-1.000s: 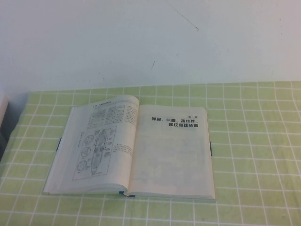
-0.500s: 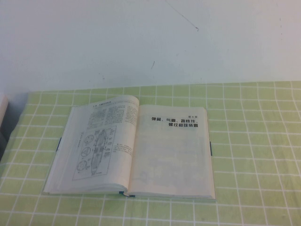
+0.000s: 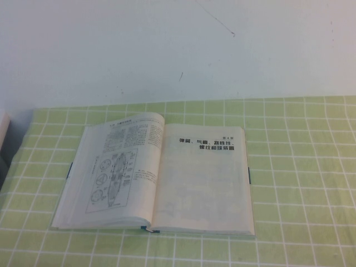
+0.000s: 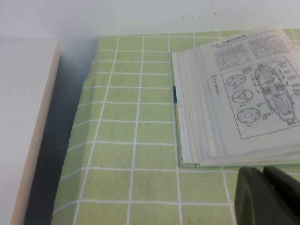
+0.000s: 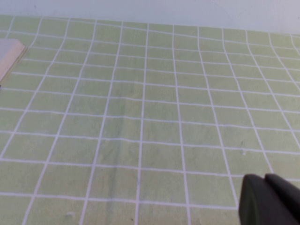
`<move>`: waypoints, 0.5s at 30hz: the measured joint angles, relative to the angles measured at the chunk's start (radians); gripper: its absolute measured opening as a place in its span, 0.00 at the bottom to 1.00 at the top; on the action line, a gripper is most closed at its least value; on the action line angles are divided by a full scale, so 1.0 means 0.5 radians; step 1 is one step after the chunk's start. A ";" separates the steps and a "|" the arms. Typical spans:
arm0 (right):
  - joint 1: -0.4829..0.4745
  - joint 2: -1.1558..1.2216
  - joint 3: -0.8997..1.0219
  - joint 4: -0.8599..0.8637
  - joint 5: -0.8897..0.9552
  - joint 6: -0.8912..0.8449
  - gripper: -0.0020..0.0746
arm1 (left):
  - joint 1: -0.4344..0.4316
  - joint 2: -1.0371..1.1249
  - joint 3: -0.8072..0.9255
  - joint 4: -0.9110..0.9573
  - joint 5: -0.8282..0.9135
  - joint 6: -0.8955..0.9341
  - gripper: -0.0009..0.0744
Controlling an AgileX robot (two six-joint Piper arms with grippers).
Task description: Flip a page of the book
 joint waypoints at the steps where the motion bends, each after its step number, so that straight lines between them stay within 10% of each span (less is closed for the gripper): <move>1: 0.000 0.000 0.000 0.000 0.000 0.000 0.02 | 0.000 0.000 0.000 0.000 0.000 0.000 0.01; 15: 0.000 0.000 0.000 0.000 0.000 0.000 0.02 | 0.000 0.000 0.000 0.000 0.000 0.000 0.01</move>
